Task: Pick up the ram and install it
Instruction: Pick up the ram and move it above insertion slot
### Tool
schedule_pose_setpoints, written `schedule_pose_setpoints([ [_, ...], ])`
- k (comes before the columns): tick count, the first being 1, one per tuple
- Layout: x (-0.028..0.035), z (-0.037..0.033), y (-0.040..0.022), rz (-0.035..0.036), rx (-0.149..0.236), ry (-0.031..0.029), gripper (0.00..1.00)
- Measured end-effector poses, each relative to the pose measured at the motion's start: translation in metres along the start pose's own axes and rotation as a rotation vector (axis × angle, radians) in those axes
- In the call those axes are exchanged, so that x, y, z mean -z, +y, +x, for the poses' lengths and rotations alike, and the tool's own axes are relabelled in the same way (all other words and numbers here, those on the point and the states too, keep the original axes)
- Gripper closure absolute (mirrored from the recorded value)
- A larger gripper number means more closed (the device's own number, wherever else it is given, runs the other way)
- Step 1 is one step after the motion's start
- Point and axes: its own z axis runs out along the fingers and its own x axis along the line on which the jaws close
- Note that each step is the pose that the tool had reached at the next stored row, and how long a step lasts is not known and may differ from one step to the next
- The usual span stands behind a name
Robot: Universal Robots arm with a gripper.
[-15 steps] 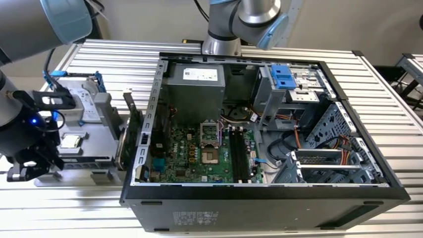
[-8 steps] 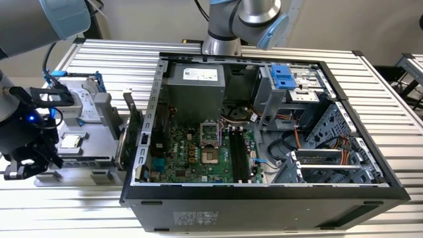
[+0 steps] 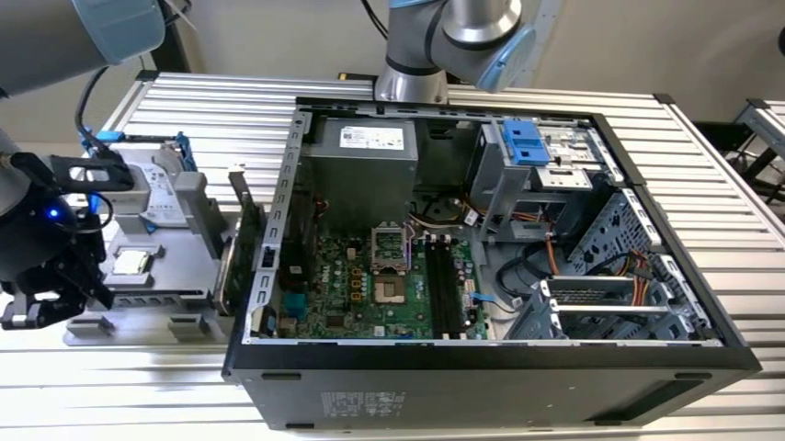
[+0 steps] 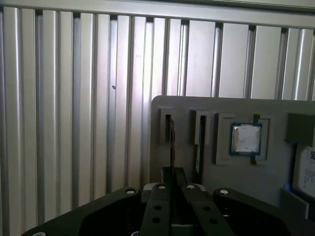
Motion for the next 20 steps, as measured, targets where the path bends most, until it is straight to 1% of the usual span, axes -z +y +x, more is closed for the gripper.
schedule_pose_setpoints([
  [16, 0.0150, -0.0009, 0.0000, 0.0000, 0.000, -0.0002, 1.00],
  [20, 0.0161, -0.0010, 0.0000, 0.0005, 0.000, -0.0006, 1.00],
])
